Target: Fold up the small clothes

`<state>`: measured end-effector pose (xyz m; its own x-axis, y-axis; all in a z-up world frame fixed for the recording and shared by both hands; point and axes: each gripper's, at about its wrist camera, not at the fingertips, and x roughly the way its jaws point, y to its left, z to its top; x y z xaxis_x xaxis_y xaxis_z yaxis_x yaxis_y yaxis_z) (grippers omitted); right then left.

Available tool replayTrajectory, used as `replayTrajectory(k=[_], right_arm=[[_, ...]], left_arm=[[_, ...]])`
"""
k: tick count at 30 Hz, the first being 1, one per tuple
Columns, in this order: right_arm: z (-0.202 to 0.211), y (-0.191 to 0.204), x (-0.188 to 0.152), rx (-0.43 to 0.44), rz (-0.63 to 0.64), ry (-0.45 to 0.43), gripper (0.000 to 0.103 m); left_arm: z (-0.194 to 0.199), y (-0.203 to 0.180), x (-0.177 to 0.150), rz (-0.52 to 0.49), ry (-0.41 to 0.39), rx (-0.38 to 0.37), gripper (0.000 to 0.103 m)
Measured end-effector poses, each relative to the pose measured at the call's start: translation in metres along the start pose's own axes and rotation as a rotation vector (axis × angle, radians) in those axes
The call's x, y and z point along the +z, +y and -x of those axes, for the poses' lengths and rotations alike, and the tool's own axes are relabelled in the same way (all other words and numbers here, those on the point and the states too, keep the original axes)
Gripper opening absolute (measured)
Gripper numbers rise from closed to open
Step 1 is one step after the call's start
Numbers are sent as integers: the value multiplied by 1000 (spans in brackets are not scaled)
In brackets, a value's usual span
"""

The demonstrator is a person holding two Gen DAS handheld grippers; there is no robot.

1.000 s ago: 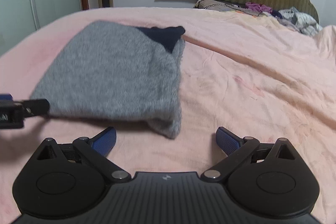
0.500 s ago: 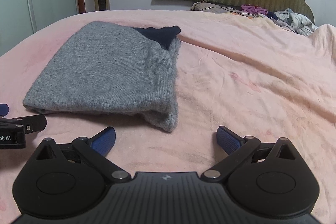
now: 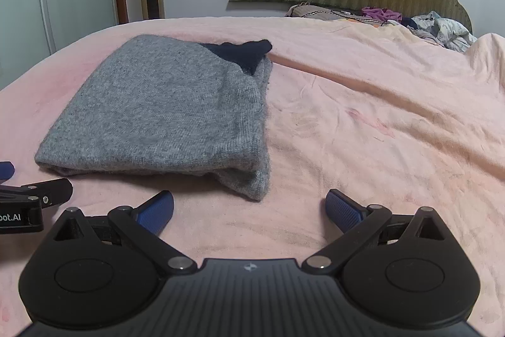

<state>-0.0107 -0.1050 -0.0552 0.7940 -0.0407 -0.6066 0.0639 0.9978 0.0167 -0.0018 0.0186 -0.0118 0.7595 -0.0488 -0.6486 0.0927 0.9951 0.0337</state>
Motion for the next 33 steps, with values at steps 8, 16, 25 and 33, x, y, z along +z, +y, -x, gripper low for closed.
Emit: replayTrajectory(k=[8,16,25,33], right_arm=[[3,0,0,-11,-1,4,103],[19,9,-5,-31,16,2,103],[34,6,-5,-20,7,-2,103],[39,2,-4,-16,-10,-4,103]], left_arm=[[2,1,0,-2,3,-5,103],[10,3,-1,3,26,-5,103],[21,5,-4,25,29,-6,103],[25,4,-4,31,34,18,103]])
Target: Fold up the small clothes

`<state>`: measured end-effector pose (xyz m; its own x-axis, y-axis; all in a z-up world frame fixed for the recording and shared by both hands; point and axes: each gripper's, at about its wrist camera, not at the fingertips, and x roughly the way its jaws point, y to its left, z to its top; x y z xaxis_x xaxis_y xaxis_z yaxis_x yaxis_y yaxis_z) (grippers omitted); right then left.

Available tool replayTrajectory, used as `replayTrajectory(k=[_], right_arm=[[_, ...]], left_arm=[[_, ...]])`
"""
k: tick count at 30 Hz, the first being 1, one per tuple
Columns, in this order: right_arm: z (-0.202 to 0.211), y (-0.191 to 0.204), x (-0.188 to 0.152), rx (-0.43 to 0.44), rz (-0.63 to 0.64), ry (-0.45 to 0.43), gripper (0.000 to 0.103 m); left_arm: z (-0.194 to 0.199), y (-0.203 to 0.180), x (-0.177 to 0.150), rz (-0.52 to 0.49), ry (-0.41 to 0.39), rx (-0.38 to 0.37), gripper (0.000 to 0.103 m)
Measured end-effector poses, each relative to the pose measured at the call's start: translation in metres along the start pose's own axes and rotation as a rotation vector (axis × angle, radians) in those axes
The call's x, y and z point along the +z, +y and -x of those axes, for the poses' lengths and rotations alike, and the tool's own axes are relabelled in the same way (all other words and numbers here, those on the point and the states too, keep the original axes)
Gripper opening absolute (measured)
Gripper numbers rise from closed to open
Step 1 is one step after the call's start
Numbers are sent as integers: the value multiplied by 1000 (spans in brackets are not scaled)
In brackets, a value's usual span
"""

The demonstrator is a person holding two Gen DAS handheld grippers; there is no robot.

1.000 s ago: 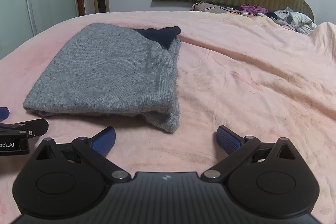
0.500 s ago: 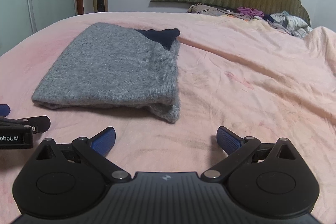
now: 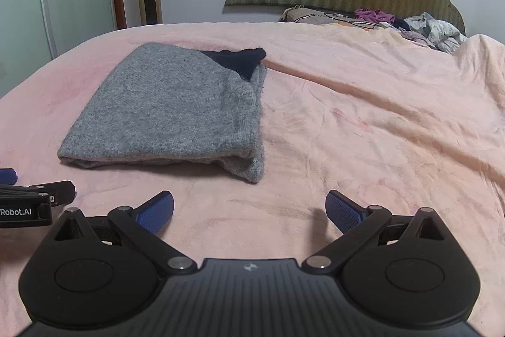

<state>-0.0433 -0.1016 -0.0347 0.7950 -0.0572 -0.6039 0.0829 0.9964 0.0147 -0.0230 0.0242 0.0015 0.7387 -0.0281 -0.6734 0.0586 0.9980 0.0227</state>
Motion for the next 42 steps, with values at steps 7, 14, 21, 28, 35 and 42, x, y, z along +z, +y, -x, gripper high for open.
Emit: replayTrajectory(k=[7,14,21,28,35,42], right_arm=[[5,2,1,8,6,-1,103],[5,3,1,6,5,9,103],[5,4,0,8,8,12,103],[4,4,0,11,7,14,103],[4,3,1,9,8,15,103],[4,5,0,9,16,15,103]], left_arm=[[2,0,1,-9,8,-4,103],[3,2,2,-6,12,1,103],[4,4,1,-4,13,1,103],[4,4,1,-5,14,-2,103],[5,4,1,-5,12,-1,103],[5,3,1,-7,12,0,103]])
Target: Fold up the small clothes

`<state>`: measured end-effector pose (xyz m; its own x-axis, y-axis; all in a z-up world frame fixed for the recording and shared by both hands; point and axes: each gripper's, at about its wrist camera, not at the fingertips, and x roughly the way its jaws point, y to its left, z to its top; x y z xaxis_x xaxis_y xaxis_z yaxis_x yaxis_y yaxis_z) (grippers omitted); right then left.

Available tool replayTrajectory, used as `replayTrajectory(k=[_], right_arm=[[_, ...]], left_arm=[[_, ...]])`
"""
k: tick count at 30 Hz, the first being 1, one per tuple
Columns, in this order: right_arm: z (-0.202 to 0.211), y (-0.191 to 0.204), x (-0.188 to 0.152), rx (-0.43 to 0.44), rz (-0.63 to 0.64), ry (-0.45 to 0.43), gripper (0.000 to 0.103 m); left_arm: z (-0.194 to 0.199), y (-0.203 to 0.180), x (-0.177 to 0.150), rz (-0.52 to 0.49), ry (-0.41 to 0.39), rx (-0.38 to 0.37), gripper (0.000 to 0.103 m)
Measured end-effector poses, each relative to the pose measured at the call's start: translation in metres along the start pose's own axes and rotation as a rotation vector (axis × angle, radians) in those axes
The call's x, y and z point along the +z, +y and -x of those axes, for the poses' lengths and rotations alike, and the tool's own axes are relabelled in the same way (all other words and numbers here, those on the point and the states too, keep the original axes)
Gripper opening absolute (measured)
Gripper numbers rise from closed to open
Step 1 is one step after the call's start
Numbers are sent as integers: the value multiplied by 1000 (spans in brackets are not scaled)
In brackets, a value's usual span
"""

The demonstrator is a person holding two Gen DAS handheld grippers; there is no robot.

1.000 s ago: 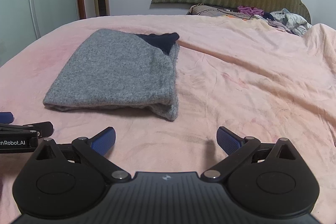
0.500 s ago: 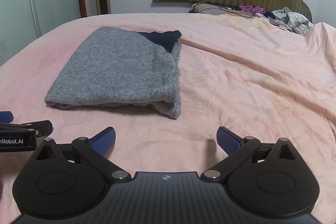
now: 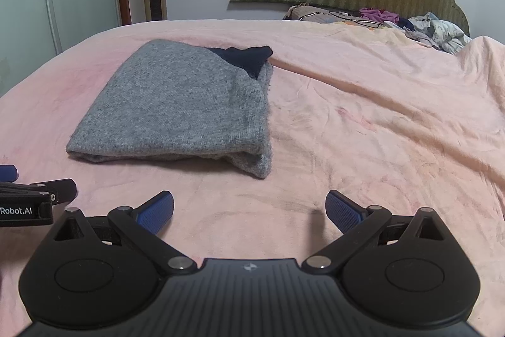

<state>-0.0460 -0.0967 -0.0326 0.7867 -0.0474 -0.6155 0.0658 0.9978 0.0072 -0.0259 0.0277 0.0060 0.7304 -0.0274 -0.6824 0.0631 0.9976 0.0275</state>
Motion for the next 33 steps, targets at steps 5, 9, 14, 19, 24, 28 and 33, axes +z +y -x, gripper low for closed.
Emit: replayTrajectory(k=[5,9,14,19,24,28,33], right_arm=[[0,0,0,0,-1,-1,103],[0,0,0,0,-1,-1,103],[0,0,0,-1,-1,0,103],[0,0,0,0,0,-1,103],[0,0,0,1,0,1,103],[-1,0,0,1,0,0,103],[0,0,0,1,0,1,103]], left_arm=[[0,0,0,1,0,2,103],[2,0,-1,-1,-3,5,103],[1,0,-1,-3,-3,6,103],[2,0,-1,-2,-3,6,103],[2,0,-1,-3,-3,7,103],[2,0,0,-3,-3,7,103],[2,0,0,-3,-3,6,103]])
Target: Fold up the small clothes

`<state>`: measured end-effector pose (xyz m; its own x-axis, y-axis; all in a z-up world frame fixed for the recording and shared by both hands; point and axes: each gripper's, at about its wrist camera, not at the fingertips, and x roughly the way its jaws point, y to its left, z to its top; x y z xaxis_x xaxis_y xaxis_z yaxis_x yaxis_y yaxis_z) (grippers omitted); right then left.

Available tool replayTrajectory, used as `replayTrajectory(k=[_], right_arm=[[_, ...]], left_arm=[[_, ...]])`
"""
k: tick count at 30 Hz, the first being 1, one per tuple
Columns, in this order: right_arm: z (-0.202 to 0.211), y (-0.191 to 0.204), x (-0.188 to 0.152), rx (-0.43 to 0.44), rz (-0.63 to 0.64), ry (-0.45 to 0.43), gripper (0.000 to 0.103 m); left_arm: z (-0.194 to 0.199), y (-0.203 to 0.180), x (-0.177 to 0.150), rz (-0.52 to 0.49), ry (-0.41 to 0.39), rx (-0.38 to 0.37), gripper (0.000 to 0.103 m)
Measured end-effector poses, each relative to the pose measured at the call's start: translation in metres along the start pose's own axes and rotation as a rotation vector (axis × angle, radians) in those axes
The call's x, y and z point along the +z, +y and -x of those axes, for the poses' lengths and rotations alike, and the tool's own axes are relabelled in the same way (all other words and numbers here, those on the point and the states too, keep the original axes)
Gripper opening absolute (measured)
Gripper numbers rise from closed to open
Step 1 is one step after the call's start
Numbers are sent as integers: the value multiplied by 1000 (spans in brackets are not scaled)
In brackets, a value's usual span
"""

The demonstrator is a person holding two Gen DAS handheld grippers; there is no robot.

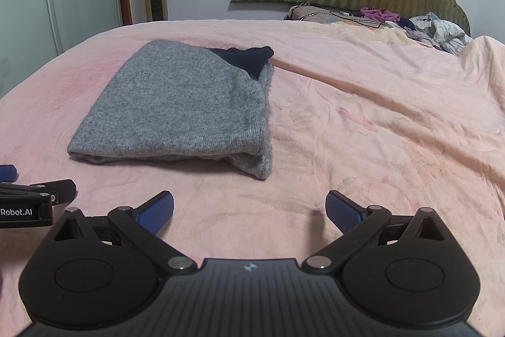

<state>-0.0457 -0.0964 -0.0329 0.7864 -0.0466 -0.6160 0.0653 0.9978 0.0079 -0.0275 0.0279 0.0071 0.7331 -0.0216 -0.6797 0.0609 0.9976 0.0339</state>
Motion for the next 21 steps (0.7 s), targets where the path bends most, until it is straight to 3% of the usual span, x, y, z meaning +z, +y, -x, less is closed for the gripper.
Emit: replayTrajectory(k=[21], right_arm=[[1,2,2,2,3,-1,103]], left_arm=[[1,0,2,-9,-4,5,103]])
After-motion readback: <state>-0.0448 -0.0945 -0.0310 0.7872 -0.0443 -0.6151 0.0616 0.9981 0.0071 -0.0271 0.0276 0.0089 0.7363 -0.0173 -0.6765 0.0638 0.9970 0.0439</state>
